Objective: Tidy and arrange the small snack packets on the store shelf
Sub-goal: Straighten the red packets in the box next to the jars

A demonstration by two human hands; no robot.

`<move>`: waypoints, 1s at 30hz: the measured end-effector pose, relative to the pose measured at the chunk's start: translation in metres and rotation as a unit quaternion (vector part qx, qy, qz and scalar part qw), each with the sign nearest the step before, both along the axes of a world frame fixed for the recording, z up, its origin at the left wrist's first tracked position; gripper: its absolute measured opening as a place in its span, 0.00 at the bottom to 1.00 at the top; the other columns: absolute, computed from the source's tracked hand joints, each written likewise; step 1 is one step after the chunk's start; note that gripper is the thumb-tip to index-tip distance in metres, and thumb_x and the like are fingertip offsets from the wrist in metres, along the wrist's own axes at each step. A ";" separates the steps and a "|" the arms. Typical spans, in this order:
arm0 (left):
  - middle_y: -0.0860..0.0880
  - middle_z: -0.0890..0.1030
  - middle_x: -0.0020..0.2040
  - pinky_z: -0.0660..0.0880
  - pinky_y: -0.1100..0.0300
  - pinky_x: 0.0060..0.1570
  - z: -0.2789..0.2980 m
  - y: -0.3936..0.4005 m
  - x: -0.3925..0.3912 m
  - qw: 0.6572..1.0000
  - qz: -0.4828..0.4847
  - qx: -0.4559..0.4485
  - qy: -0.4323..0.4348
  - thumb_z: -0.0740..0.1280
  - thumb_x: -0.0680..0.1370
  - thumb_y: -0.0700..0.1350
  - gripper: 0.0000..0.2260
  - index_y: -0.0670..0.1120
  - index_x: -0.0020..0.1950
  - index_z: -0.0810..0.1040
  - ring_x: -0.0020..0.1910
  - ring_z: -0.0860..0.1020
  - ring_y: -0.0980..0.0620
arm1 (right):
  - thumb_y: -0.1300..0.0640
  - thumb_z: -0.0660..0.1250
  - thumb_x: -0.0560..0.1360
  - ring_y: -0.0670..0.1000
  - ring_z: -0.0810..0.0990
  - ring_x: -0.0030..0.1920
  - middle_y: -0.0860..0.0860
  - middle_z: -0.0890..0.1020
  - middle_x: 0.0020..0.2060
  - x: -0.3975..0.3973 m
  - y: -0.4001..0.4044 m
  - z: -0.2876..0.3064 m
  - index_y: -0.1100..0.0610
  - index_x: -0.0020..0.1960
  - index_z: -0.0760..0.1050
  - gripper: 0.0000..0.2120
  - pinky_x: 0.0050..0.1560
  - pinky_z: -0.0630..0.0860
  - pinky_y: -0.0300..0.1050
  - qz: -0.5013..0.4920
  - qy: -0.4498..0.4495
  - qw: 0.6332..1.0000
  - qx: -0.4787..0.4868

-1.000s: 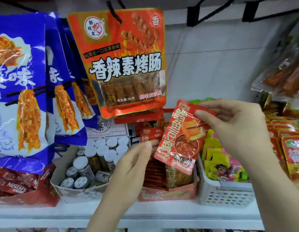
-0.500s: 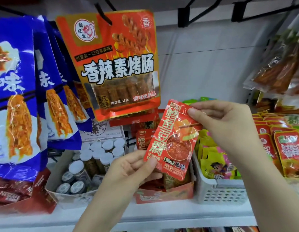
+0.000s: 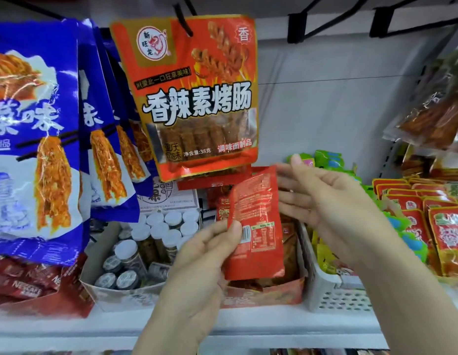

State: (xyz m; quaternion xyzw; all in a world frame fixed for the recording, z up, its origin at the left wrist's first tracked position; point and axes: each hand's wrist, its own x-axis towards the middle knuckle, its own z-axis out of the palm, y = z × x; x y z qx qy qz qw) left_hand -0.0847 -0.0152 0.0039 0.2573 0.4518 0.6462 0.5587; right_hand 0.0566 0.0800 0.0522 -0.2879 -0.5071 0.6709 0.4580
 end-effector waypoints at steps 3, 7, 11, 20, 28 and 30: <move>0.45 0.87 0.45 0.80 0.63 0.34 -0.001 0.002 -0.004 0.990 0.085 0.022 0.106 0.73 0.69 0.48 0.15 0.45 0.52 0.80 0.43 0.86 0.49 | 0.47 0.68 0.72 0.54 0.86 0.46 0.57 0.86 0.45 0.003 -0.002 0.001 0.61 0.48 0.84 0.17 0.40 0.82 0.40 0.046 -0.059 0.997 0.006; 0.45 0.87 0.43 0.80 0.62 0.34 -0.002 0.001 -0.005 0.977 0.109 0.053 0.174 0.72 0.70 0.48 0.09 0.47 0.48 0.80 0.43 0.86 0.48 | 0.60 0.72 0.71 0.52 0.87 0.41 0.56 0.87 0.40 -0.002 -0.003 -0.004 0.62 0.47 0.83 0.06 0.38 0.82 0.40 -0.021 -0.107 0.994 0.031; 0.44 0.87 0.43 0.80 0.62 0.35 0.001 -0.001 -0.007 0.979 0.101 0.052 0.170 0.73 0.70 0.47 0.07 0.47 0.46 0.81 0.42 0.86 0.47 | 0.62 0.72 0.72 0.51 0.86 0.39 0.55 0.87 0.38 -0.003 -0.004 -0.002 0.59 0.43 0.83 0.02 0.37 0.81 0.38 -0.033 -0.101 0.993 0.049; 0.35 0.82 0.58 0.81 0.45 0.52 0.006 -0.003 -0.004 0.967 -0.140 -0.009 -0.212 0.66 0.73 0.63 0.29 0.38 0.56 0.83 0.52 0.83 0.38 | 0.59 0.69 0.70 0.51 0.85 0.42 0.58 0.86 0.44 -0.001 -0.003 -0.003 0.63 0.50 0.82 0.11 0.44 0.81 0.41 0.078 0.038 0.996 0.027; 0.44 0.86 0.42 0.80 0.62 0.34 -0.002 0.006 -0.004 0.998 -0.048 -0.022 -0.042 0.77 0.63 0.46 0.15 0.43 0.47 0.87 0.37 0.85 0.51 | 0.52 0.65 0.74 0.48 0.86 0.42 0.56 0.87 0.43 0.010 0.003 0.002 0.59 0.46 0.86 0.14 0.40 0.81 0.40 0.053 -0.016 0.998 0.003; 0.46 0.87 0.47 0.80 0.63 0.38 -0.004 0.005 -0.007 0.999 0.022 -0.006 0.049 0.75 0.64 0.49 0.15 0.47 0.49 0.86 0.44 0.86 0.51 | 0.43 0.63 0.75 0.51 0.86 0.44 0.56 0.87 0.43 0.019 0.005 0.007 0.55 0.44 0.86 0.19 0.42 0.83 0.43 0.052 -0.047 0.998 -0.001</move>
